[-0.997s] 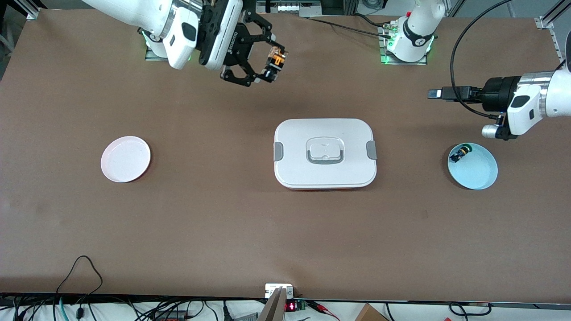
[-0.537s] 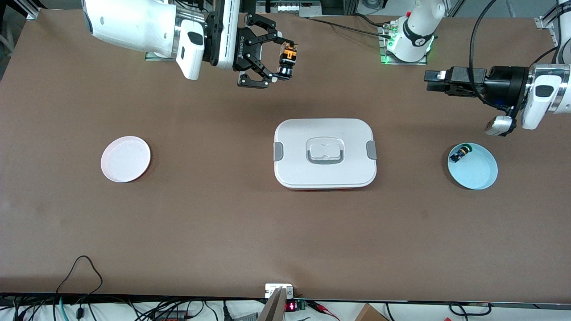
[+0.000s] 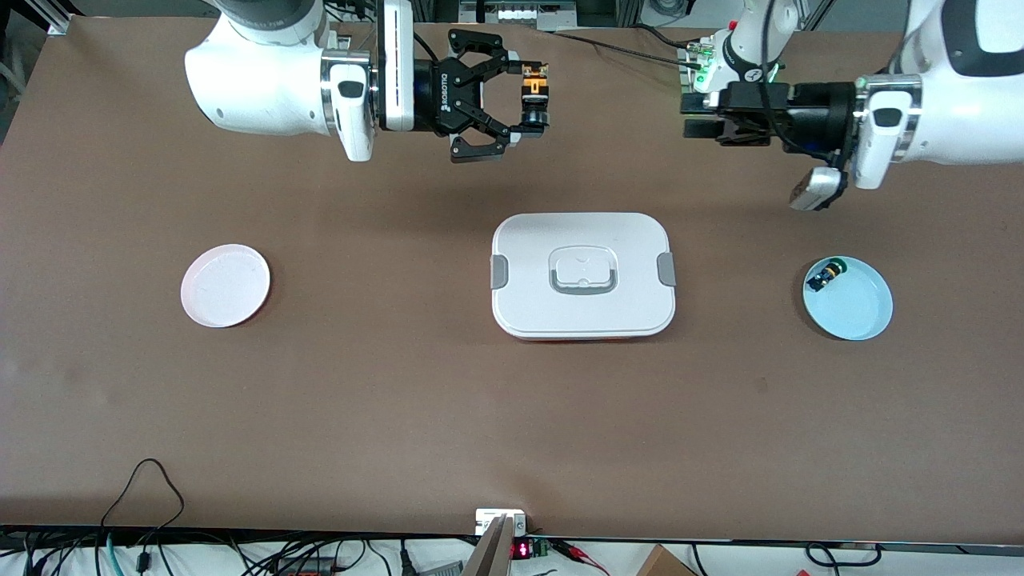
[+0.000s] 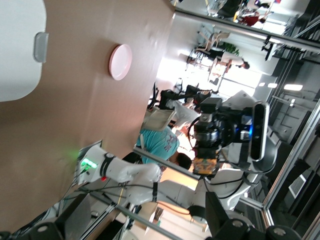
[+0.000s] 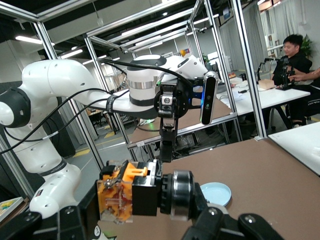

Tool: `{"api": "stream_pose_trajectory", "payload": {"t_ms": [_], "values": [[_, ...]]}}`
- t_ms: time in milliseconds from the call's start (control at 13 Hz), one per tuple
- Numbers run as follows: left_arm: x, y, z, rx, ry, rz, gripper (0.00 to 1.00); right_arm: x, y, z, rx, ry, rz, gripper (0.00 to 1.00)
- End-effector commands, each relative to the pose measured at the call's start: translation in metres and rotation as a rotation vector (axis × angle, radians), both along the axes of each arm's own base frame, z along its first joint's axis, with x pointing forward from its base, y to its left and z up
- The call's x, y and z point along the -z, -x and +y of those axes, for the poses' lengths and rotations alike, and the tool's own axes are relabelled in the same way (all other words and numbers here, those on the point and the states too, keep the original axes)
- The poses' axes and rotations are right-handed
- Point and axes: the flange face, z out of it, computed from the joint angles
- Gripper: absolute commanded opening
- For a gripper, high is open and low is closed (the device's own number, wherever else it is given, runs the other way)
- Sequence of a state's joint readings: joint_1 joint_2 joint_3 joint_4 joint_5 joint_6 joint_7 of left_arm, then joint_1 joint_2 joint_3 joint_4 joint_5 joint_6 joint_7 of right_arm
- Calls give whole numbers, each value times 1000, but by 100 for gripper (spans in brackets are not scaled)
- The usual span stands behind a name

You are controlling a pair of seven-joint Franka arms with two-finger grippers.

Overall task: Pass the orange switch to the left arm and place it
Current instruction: 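Carry the switch past the box while the left gripper approaches it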

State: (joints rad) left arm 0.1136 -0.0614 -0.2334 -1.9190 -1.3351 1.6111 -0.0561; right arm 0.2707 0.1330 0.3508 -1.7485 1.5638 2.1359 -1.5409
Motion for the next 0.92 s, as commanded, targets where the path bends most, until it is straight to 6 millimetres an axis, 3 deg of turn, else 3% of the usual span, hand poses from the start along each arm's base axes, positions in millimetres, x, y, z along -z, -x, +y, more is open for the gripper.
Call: {"api": "stream_pose_trajectory", "payload": {"t_ms": [0,307,537,690,843], "values": [[-5,3,-16,-69,46,-7,100,13,-1,6,4,-50,-33,0],[-5,5,-65,-143,67,-38,100,21,0,14,50,-29,-40,0],[-4,8,-84,-169,62,-45,99,24,11,31,59,-76,15,0],[-3,15,-105,-172,71,-42,99,26,11,33,61,-84,25,0],[-6,18,-107,-162,72,-45,95,26,14,35,57,-86,29,0]]}}
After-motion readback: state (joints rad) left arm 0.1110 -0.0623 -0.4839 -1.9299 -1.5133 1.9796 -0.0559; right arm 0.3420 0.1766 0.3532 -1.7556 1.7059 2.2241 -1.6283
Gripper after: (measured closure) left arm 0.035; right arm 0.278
